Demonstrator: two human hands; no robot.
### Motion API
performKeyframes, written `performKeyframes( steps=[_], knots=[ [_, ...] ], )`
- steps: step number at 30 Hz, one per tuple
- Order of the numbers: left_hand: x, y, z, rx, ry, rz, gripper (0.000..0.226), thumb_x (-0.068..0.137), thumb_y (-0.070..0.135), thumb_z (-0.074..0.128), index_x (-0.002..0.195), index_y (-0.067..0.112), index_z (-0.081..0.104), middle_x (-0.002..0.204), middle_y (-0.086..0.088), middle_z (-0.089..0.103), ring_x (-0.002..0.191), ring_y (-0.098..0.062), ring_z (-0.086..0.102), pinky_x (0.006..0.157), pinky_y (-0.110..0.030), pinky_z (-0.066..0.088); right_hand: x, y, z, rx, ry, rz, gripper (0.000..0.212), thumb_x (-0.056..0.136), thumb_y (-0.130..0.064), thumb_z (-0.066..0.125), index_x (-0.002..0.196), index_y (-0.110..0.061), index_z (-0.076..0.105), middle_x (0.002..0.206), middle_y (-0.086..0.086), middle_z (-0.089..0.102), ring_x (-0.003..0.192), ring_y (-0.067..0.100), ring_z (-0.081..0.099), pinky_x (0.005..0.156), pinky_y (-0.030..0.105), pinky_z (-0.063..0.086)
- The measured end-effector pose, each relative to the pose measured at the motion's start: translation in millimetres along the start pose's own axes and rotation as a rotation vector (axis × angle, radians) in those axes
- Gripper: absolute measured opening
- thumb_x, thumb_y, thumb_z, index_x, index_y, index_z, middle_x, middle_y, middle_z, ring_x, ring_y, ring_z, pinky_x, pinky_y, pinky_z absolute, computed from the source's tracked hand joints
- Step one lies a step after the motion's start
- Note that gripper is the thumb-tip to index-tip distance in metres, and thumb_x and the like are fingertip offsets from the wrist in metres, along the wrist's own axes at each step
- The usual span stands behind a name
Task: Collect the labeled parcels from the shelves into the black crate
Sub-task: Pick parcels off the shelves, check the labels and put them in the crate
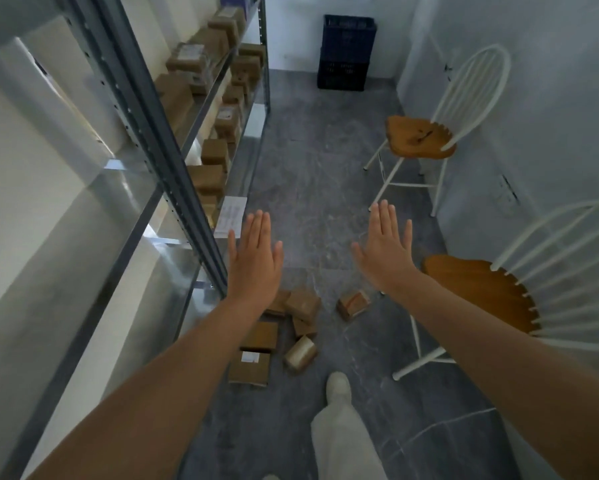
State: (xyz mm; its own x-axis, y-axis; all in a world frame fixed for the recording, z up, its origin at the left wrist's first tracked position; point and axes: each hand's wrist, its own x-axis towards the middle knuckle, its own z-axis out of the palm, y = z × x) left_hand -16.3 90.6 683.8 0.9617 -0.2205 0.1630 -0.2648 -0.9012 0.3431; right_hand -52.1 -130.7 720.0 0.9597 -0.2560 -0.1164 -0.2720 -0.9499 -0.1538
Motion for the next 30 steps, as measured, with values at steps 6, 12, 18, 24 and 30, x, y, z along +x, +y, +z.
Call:
performKeyframes(
  steps=[6, 12, 18, 24, 30],
  knots=[
    [46.9, 14.3, 41.4, 0.048, -0.084, 0.027, 0.058, 0.106, 0.035, 0.023, 0.157, 0.014, 0.007, 0.166, -0.001, 0.007, 0.152, -0.014, -0.003, 0.123, -0.041, -0.008, 72.1, 26.7, 23.9, 0.09, -0.163, 0.033, 0.075, 0.104, -0.037, 0.031, 0.155, -0.007, -0.015, 0.163, 0.006, -0.021, 0.15, 0.019, -0.022, 0.12, 0.048, -0.014],
    [137.3, 34.3, 70.9, -0.002, -0.107, -0.101, 0.057, 0.106, 0.037, 0.02, 0.158, 0.016, 0.007, 0.166, 0.001, 0.005, 0.152, -0.011, -0.003, 0.122, -0.041, -0.008, 166.5, 57.5, 23.9, 0.109, -0.211, -0.033, 0.074, 0.103, -0.035, 0.032, 0.156, -0.009, -0.012, 0.164, 0.004, -0.019, 0.15, 0.016, -0.021, 0.12, 0.047, -0.016],
    [187.3, 53.5, 118.6, -0.029, -0.18, -0.09, 0.056, 0.107, 0.033, 0.024, 0.157, 0.013, 0.007, 0.166, -0.002, 0.006, 0.152, -0.015, -0.001, 0.124, -0.046, -0.001, 217.9, 83.2, 69.6, 0.059, -0.318, -0.023, 0.07, 0.102, -0.03, 0.03, 0.157, -0.007, -0.008, 0.165, 0.006, -0.012, 0.152, 0.018, -0.015, 0.12, 0.048, -0.012],
    [203.2, 32.8, 187.1, -0.059, -0.227, -0.122, 0.055, 0.107, 0.032, 0.023, 0.157, 0.013, 0.01, 0.165, -0.001, 0.01, 0.152, -0.013, 0.001, 0.124, -0.044, -0.002, 222.1, 105.5, 149.6, -0.053, -0.472, -0.036, 0.067, 0.104, -0.032, 0.027, 0.157, -0.007, -0.006, 0.165, 0.006, -0.011, 0.152, 0.019, -0.013, 0.122, 0.05, -0.007],
    [181.3, -36.8, 293.9, -0.055, -0.334, -0.187, 0.054, 0.107, 0.031, 0.025, 0.157, 0.014, 0.015, 0.164, -0.001, 0.015, 0.152, -0.012, 0.004, 0.123, -0.04, -0.005, 248.9, 107.6, 265.9, -0.068, -0.554, -0.009, 0.064, 0.104, -0.029, 0.023, 0.156, -0.006, -0.006, 0.166, 0.006, -0.009, 0.152, 0.019, -0.012, 0.121, 0.048, -0.008]
  ],
)
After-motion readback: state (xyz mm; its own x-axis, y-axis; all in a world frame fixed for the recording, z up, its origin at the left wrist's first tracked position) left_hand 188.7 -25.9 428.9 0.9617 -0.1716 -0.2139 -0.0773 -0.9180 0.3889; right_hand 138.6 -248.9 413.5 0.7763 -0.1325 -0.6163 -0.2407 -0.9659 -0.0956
